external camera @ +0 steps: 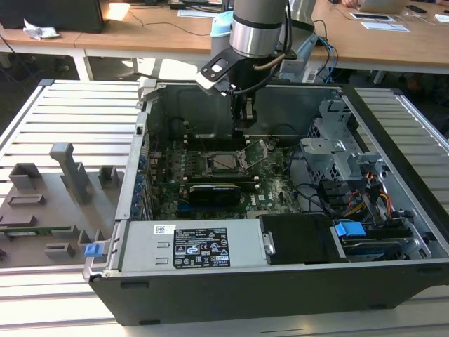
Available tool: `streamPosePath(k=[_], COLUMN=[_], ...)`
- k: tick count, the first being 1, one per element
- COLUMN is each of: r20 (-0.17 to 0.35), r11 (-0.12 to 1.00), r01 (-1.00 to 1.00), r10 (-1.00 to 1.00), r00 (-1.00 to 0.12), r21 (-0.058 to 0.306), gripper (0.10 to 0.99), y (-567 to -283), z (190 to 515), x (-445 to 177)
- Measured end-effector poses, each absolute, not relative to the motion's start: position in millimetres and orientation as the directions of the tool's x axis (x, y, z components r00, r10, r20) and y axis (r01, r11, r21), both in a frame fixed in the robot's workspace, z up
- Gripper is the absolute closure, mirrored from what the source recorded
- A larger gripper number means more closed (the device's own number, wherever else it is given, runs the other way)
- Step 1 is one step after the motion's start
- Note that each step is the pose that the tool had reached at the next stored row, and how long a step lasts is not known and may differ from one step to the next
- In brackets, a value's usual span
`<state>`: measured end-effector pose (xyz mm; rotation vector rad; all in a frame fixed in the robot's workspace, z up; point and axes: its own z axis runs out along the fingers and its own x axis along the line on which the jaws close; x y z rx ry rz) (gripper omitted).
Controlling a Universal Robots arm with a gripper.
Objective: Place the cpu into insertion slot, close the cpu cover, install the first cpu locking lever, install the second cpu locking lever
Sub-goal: 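Close the cpu cover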
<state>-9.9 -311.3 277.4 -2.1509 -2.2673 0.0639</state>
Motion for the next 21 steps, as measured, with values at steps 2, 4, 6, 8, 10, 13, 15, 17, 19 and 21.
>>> streamPosePath(k=[2, 4, 6, 8, 10, 13, 15, 17, 19, 21], r20=[-0.017, -0.017, -0.017, -0.017, -0.017, -0.017, -0.017, -0.017, -0.017, -0.017], r11=[0.052, 0.052, 0.052, 0.053, 0.052, 0.052, 0.052, 0.052, 0.052, 0.052], r01=[0.998, 0.998, 0.998, 0.998, 0.998, 0.998, 0.998, 0.998, 0.998, 0.998], r10=[0.998, 0.998, 0.998, 0.998, 0.998, 0.998, 0.998, 0.998, 0.998, 0.998], r00=[-0.053, -0.053, -0.053, -0.053, -0.053, -0.053, -0.053, -0.053, -0.053, -0.053], r21=[-0.040, -0.041, -0.040, -0.040, -0.041, -0.041, -0.041, -0.041, -0.041, -0.041], gripper=[0.980, 0.980, 0.980, 0.980, 0.980, 0.980, 0.980, 0.980, 0.980, 0.980], y=[-311, -311, -311, -311, -311, -311, -311, -311, -311, -311], z=[281, 284, 284, 284, 284, 284, 284, 284, 284, 284], x=[-10, -10, -10, -10, -4, 6, 16, 23, 30, 36])
